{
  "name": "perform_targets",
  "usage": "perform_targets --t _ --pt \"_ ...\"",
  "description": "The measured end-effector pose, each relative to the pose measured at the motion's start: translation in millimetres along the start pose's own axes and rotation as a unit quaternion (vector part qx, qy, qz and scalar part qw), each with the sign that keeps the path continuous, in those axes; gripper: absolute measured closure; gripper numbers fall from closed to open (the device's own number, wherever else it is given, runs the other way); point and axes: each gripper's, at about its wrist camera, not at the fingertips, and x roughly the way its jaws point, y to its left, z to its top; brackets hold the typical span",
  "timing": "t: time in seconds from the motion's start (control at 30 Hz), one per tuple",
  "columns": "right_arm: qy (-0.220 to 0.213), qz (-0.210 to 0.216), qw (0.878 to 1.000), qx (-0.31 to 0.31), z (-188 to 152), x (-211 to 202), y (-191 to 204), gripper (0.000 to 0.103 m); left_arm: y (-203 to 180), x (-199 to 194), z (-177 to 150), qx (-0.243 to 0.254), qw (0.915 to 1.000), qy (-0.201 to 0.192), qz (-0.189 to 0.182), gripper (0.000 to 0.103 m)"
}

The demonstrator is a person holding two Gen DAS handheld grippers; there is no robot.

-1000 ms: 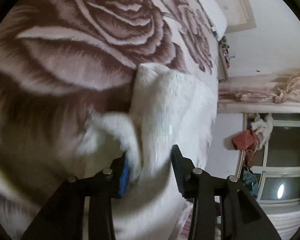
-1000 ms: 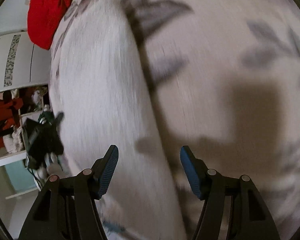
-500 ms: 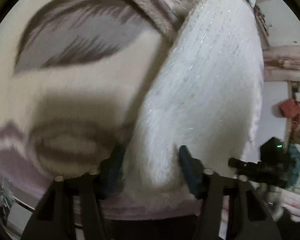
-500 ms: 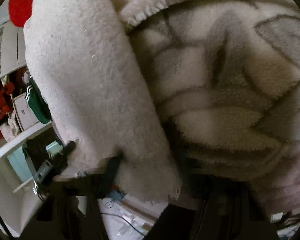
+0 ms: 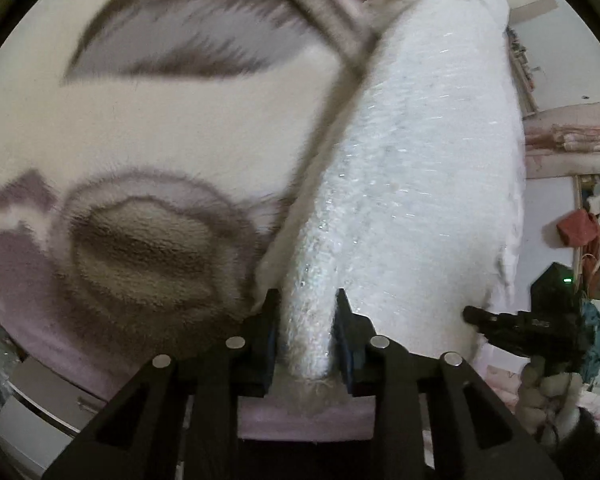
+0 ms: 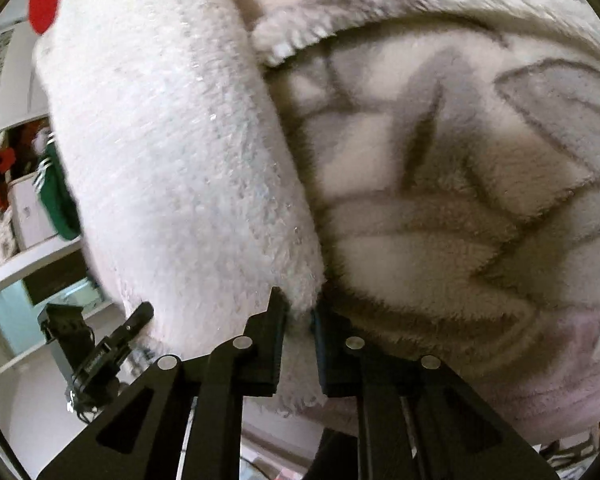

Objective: Fold large clothes

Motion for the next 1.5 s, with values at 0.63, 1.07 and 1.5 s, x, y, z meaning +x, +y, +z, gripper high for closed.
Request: perform_targets --t 0.63,1.07,1.5 --pt "0.024 0.174 0.984 -0.010 -2.9 39.6 -7.3 0.071 2.0 46.0 25.0 0.004 0.9987 -0.003 -0.051 0.025" --pt "0.064 0.188 0.980 0.013 -106.9 -46.1 -14.6 0.082 -26.1 -45.8 -84.6 -0.043 0.9938 -0.023 -0.100 0.088" --pt "-0.057 0.313 0.948 -0.028 4.5 -170.2 62.9 0.083 -119.3 -98.4 61.0 0.071 0.9711 -0.171 -0.151 0.088"
